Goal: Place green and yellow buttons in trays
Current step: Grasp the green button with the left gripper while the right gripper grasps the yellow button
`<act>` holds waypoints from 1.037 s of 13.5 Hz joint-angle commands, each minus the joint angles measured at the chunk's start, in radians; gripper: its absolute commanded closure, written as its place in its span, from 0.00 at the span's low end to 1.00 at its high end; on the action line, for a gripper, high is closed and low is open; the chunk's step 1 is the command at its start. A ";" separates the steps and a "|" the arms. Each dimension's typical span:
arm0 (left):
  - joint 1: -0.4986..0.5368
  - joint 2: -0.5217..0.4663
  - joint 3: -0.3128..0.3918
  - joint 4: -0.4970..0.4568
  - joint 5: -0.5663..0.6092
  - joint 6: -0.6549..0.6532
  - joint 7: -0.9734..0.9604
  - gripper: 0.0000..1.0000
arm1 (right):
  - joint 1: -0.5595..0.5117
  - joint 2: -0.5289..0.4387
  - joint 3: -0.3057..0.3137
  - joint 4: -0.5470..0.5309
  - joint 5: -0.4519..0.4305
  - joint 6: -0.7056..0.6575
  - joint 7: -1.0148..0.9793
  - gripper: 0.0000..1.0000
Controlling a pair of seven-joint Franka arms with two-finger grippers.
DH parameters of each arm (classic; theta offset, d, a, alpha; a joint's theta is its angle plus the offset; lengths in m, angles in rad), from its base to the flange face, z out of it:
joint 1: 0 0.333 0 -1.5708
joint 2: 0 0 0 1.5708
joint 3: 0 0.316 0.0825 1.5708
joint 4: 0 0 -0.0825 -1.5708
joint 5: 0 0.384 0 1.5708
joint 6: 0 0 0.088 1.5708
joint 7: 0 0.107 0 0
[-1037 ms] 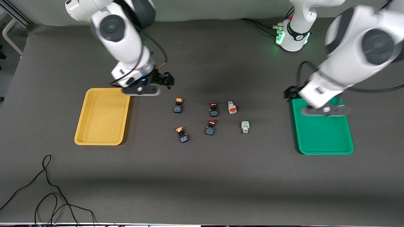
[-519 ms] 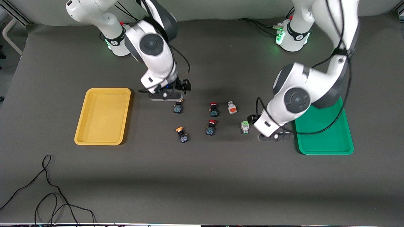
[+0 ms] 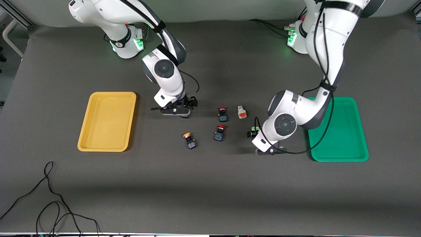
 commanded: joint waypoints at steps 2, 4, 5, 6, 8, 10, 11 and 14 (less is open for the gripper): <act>-0.022 0.006 0.013 -0.066 -0.006 0.066 -0.025 0.02 | 0.006 0.101 -0.014 0.011 -0.023 0.115 0.027 0.00; -0.030 -0.004 0.013 -0.120 -0.006 0.110 -0.025 0.02 | 0.006 0.109 -0.019 0.013 -0.023 0.117 0.027 0.21; -0.037 -0.008 0.013 -0.141 -0.006 0.136 -0.026 0.03 | 0.004 0.106 -0.019 0.013 -0.023 0.114 0.025 0.41; -0.038 -0.010 0.013 -0.143 -0.006 0.138 -0.032 0.20 | 0.004 0.106 -0.019 0.014 -0.023 0.111 0.025 0.55; -0.038 -0.022 0.013 -0.143 -0.006 0.138 -0.052 0.80 | 0.004 0.100 -0.019 0.018 -0.023 0.105 0.025 0.63; -0.038 -0.043 0.013 -0.139 -0.006 0.124 -0.124 1.00 | 0.003 0.083 -0.020 0.027 -0.023 0.097 0.021 0.66; -0.038 -0.066 0.013 -0.139 -0.005 0.115 -0.149 1.00 | 0.001 0.062 -0.020 0.043 -0.023 0.036 0.015 0.66; 0.007 -0.180 0.018 -0.129 -0.001 -0.048 -0.106 1.00 | -0.001 -0.010 -0.022 0.164 -0.021 -0.229 0.005 0.66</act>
